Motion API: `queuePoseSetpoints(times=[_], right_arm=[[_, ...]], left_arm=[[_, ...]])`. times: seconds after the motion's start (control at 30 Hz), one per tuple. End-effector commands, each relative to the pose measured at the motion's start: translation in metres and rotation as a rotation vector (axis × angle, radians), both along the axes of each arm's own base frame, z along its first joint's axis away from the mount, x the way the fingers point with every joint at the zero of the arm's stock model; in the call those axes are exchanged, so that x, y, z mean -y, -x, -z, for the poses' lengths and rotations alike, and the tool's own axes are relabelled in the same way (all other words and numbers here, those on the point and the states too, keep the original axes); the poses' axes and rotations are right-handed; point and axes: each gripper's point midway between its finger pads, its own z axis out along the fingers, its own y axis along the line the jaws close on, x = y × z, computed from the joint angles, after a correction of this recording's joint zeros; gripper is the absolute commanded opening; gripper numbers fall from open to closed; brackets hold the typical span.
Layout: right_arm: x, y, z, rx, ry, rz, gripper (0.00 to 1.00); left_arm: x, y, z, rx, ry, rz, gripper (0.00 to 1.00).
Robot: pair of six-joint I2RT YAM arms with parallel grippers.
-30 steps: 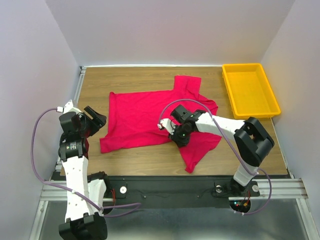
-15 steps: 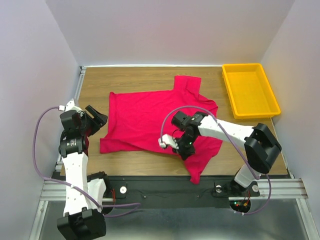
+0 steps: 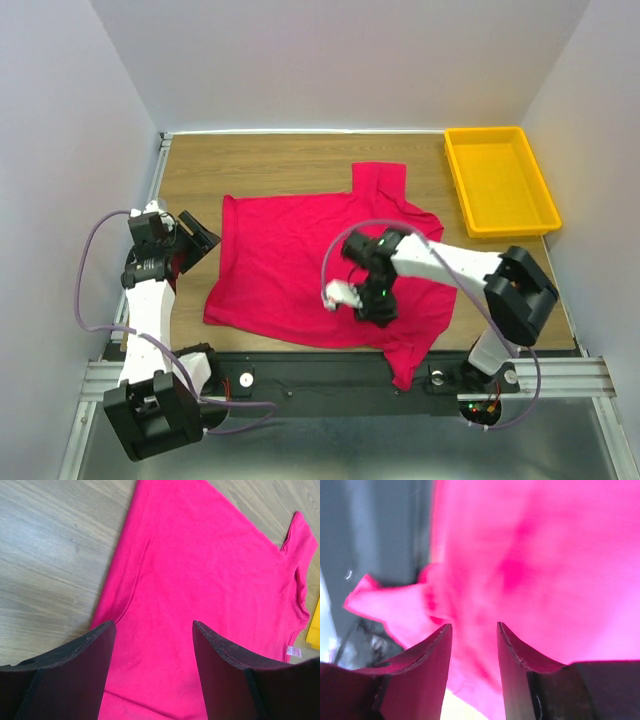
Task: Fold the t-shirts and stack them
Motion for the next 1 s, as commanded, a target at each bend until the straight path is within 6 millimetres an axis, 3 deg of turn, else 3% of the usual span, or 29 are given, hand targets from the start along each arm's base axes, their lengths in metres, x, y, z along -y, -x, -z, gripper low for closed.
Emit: queuePoseSetpoints(times=[0.0, 0.03, 0.1, 0.13, 0.2, 0.27, 0.3, 0.33, 0.47, 0.5, 0.53, 0.6, 0.63, 0.67, 0.7, 0.97], right_arm=[[-0.015, -0.087, -0.064, 0.131, -0.258, 0.325, 0.47], [-0.02, -0.109, -0.074, 0.156, -0.326, 0.389, 0.48], [0.0, -0.152, -0.08, 0.17, -0.36, 0.614, 0.48], [-0.001, -0.175, -0.087, 0.2, -0.42, 0.676, 0.47], [0.015, -0.207, -0.09, 0.187, -0.451, 0.866, 0.47], [0.025, -0.241, -0.095, 0.256, -0.481, 0.972, 0.47], [0.031, -0.256, -0.102, 0.282, -0.487, 1.036, 0.47], [0.04, -0.274, -0.094, 0.333, -0.451, 1.087, 0.47], [0.064, -0.334, -0.101, 0.39, -0.444, 1.296, 0.47], [0.07, -0.345, -0.102, 0.396, -0.444, 1.334, 0.47], [0.072, -0.355, -0.086, 0.368, -0.422, 1.366, 0.47], [0.084, -0.373, -0.083, 0.37, -0.417, 1.449, 0.47], [0.086, -0.387, -0.089, 0.388, -0.429, 1.483, 0.47], [0.095, -0.397, -0.076, 0.386, -0.394, 1.548, 0.47], [0.097, -0.406, -0.079, 0.395, -0.404, 1.564, 0.48], [0.096, -0.425, -0.043, 0.314, -0.372, 1.631, 0.49]], left_arm=[[0.005, -0.009, -0.006, 0.043, 0.007, 0.049, 0.73], [0.01, -0.012, -0.005, 0.043, 0.023, 0.074, 0.73], [0.013, -0.024, -0.006, 0.045, 0.024, 0.097, 0.73], [0.015, -0.031, -0.006, 0.047, 0.015, 0.105, 0.73], [0.03, -0.046, -0.01, 0.046, -0.003, 0.161, 0.73], [0.034, -0.062, 0.008, -0.016, -0.06, 0.178, 0.73], [0.047, -0.073, -0.001, -0.005, -0.087, 0.217, 0.73], [0.042, -0.081, 0.016, -0.06, -0.142, 0.204, 0.73], [0.025, -0.116, 0.017, -0.086, -0.255, 0.157, 0.72], [0.022, -0.122, 0.019, -0.091, -0.274, 0.157, 0.72], [0.018, -0.127, 0.03, -0.124, -0.296, 0.154, 0.72], [0.014, -0.142, 0.028, -0.118, -0.321, 0.154, 0.72], [0.014, -0.146, 0.042, -0.156, -0.323, 0.163, 0.72], [0.013, -0.155, 0.049, -0.172, -0.329, 0.167, 0.72], [0.014, -0.16, 0.051, -0.175, -0.326, 0.173, 0.72], [0.017, -0.199, 0.059, -0.175, -0.32, 0.201, 0.72]])
